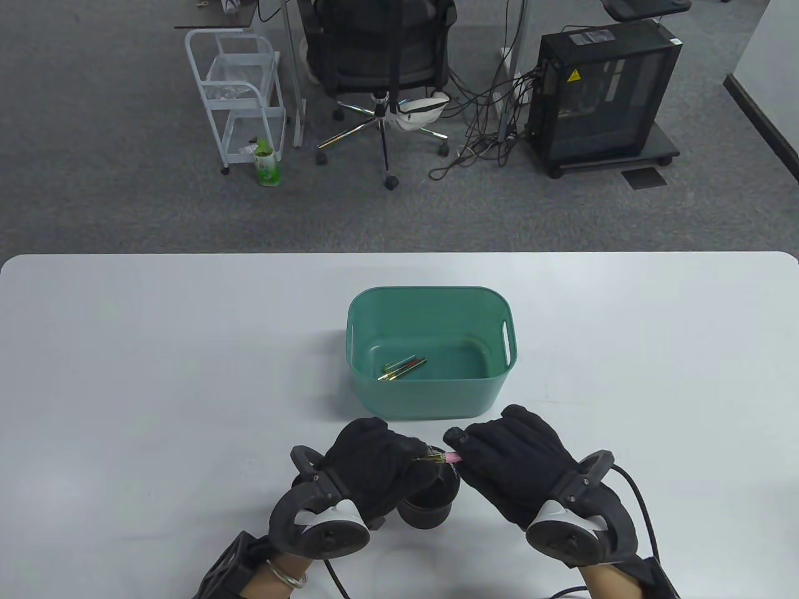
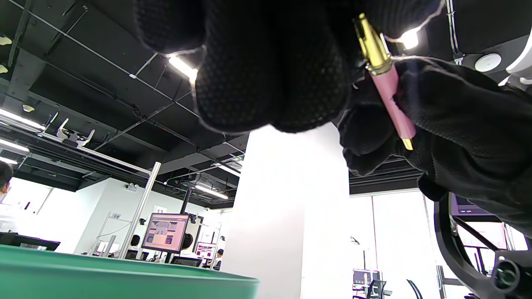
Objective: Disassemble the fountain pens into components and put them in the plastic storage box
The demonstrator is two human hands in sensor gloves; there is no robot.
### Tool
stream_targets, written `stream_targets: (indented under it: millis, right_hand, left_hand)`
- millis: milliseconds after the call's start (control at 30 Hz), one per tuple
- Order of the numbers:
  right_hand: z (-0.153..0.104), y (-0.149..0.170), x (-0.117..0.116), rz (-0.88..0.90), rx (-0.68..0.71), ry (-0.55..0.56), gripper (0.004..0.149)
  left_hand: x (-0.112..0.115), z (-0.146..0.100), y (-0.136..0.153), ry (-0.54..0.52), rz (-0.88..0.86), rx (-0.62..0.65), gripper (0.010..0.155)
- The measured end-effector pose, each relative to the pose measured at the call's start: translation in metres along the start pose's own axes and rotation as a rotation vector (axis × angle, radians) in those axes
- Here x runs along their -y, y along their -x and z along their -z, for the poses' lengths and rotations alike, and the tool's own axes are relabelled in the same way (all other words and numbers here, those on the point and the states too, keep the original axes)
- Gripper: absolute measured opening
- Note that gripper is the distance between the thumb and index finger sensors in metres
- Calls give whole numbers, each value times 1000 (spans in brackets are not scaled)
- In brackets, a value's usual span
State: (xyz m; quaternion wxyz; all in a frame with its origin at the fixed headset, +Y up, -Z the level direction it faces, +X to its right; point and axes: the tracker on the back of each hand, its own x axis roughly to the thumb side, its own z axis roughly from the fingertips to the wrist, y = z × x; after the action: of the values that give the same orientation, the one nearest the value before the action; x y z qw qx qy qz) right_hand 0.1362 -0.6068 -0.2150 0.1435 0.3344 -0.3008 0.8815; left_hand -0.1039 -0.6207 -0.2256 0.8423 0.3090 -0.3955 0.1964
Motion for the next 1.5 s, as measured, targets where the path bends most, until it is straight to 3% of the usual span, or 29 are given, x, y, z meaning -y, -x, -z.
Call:
stream_targets:
  millis: [600, 900, 1500]
  right_hand:
    - [0, 3, 0, -2, -9, 2, 45]
    - [0, 5, -1, 0, -15, -3, 45]
    - [0, 4, -2, 2, -10, -6, 45]
  left_hand:
    - [2, -1, 5, 35, 1, -30, 65]
    - [3, 0, 0, 42, 16, 5, 46]
    - [2, 0, 2, 16, 8, -8, 49]
